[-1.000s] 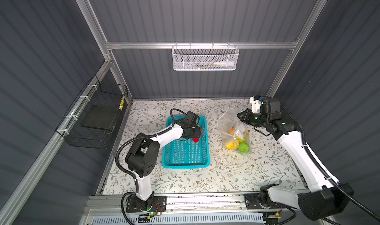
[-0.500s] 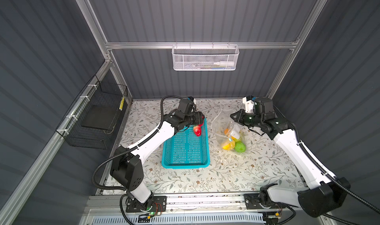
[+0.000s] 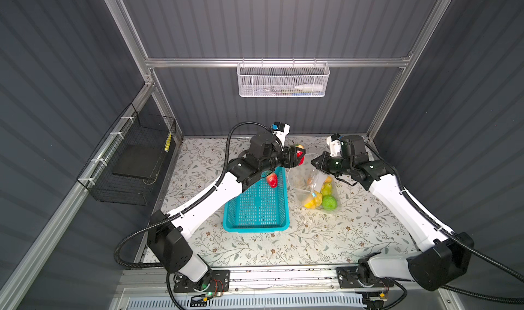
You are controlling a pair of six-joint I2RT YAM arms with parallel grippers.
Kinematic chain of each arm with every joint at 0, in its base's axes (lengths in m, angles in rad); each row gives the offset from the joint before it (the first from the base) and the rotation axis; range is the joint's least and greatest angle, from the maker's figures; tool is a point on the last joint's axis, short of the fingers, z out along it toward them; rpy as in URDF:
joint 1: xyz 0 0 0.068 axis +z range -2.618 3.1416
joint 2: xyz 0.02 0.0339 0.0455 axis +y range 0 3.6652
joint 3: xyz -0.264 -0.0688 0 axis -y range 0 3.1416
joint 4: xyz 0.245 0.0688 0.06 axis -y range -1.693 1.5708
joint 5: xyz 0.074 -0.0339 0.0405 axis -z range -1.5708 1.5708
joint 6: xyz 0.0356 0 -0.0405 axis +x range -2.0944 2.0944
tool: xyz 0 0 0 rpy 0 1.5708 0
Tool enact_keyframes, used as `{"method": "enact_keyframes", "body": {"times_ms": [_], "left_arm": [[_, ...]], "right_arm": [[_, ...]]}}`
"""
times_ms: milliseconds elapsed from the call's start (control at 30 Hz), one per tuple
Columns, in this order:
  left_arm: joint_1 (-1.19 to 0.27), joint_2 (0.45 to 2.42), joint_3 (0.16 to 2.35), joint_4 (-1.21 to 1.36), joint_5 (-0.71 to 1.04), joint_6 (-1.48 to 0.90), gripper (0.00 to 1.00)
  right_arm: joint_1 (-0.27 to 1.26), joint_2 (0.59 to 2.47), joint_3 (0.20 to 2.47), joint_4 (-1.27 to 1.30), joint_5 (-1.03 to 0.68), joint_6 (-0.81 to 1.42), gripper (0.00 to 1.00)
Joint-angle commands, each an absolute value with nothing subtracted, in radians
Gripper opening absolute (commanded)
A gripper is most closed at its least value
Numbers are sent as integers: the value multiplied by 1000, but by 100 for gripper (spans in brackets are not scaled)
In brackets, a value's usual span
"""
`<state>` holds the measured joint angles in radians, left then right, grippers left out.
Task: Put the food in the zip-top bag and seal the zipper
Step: 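Carry the strawberry to the bag mouth and lower it in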
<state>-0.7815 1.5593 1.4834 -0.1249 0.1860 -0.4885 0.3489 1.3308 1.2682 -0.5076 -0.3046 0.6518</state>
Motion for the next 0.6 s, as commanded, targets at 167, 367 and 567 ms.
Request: {"method": "enact_keyframes", "body": {"times_ms": [167, 367, 567], "left_arm": [[-832, 1590, 1424, -52, 230, -456, 51], [-845, 1616, 1358, -66, 180, -419, 51], [-852, 1671, 1352, -148, 138, -391, 51]], "right_arm": [[351, 1325, 1292, -495, -273, 677, 0], [351, 1307, 1291, -500, -267, 675, 0], [351, 1290, 1279, -491, -273, 688, 0]]}}
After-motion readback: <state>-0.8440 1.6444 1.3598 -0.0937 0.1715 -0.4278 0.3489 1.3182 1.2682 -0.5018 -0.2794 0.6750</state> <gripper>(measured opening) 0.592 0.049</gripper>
